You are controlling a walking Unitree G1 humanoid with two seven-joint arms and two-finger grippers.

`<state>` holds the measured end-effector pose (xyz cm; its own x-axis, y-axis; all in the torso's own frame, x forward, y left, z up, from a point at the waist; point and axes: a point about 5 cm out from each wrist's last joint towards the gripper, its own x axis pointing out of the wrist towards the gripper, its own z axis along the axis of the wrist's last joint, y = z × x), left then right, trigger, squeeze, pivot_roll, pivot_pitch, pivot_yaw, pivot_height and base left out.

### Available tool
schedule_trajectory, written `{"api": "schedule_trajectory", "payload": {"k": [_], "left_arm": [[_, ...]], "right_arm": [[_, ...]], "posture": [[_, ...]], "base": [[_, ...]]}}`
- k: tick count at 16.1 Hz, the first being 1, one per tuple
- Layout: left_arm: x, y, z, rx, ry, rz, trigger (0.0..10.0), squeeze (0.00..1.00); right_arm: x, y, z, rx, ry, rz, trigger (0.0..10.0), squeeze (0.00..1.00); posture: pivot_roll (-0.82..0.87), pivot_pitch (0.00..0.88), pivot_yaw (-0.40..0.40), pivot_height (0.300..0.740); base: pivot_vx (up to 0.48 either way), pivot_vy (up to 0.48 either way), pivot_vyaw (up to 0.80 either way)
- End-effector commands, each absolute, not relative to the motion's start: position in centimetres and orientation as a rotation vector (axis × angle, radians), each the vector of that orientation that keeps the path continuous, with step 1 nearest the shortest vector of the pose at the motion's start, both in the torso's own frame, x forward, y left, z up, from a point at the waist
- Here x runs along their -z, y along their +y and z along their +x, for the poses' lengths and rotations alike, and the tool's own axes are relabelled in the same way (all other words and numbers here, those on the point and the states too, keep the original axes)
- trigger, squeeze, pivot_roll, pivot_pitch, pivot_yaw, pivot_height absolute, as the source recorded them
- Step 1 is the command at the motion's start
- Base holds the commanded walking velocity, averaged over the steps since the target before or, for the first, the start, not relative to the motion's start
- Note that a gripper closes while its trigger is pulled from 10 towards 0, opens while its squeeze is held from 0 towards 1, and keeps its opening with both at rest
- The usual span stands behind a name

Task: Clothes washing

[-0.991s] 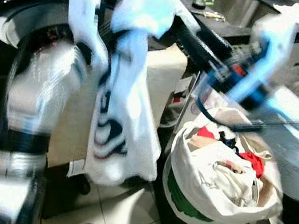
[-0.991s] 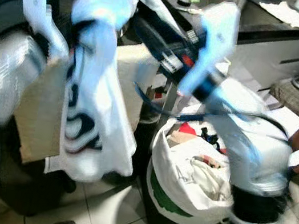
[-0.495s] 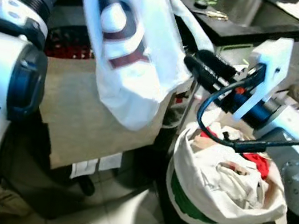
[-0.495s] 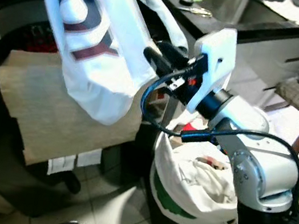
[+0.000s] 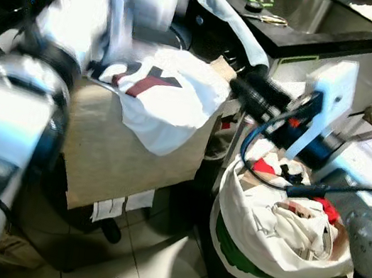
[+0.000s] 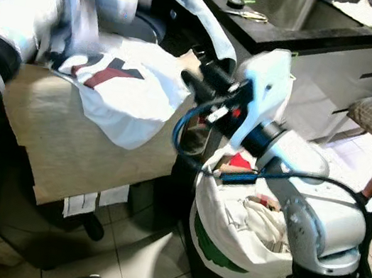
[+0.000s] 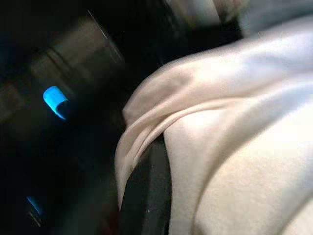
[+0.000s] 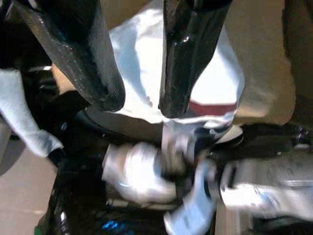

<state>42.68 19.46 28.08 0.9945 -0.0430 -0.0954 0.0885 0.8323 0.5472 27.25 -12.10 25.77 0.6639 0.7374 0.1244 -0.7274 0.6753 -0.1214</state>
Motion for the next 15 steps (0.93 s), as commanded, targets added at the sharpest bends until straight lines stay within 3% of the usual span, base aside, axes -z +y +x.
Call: {"api": "schedule_trajectory", "payload": {"k": [1, 2, 3, 11, 15], "left_arm": [[-27.3, 19.4, 42.6, 0.095, 0.155, 0.569, 10.0, 0.00], [-26.4, 19.2, 42.5, 0.131, 0.211, 0.548, 10.0, 0.00], [-25.8, 19.0, 42.5, 0.160, 0.258, 0.500, 10.0, 1.00], [-27.6, 18.7, 42.6, 0.145, 0.244, 0.377, 10.0, 1.00], [-28.0, 18.2, 42.6, 0.176, 0.248, 0.404, 10.0, 1.00]], "right_arm": [[-25.7, -11.7, 27.0, -0.849, -0.154, -0.085, 10.0, 0.00], [-25.6, -11.6, 26.9, -0.855, -0.150, -0.090, 10.0, 0.00], [-25.6, -11.5, 26.9, -0.858, -0.148, -0.095, 10.0, 0.00], [-25.7, -12.1, 27.1, -0.810, -0.155, -0.096, 10.0, 0.00], [-25.9, -12.4, 27.5, -0.779, -0.163, -0.093, 10.0, 0.00]], "posture": [[-0.07, 0.000, 0.058, 0.719], [-0.07, 0.000, 0.058, 0.719], [-0.07, 0.000, 0.061, 0.719], [-0.07, 0.000, 0.077, 0.719], [-0.07, 0.000, 0.086, 0.719]], "base": [[0.000, 0.000, 0.00], [0.000, 0.000, 0.00], [0.000, 0.000, 0.00], [0.000, 0.000, 0.00], [0.000, 0.000, 0.00]]}}
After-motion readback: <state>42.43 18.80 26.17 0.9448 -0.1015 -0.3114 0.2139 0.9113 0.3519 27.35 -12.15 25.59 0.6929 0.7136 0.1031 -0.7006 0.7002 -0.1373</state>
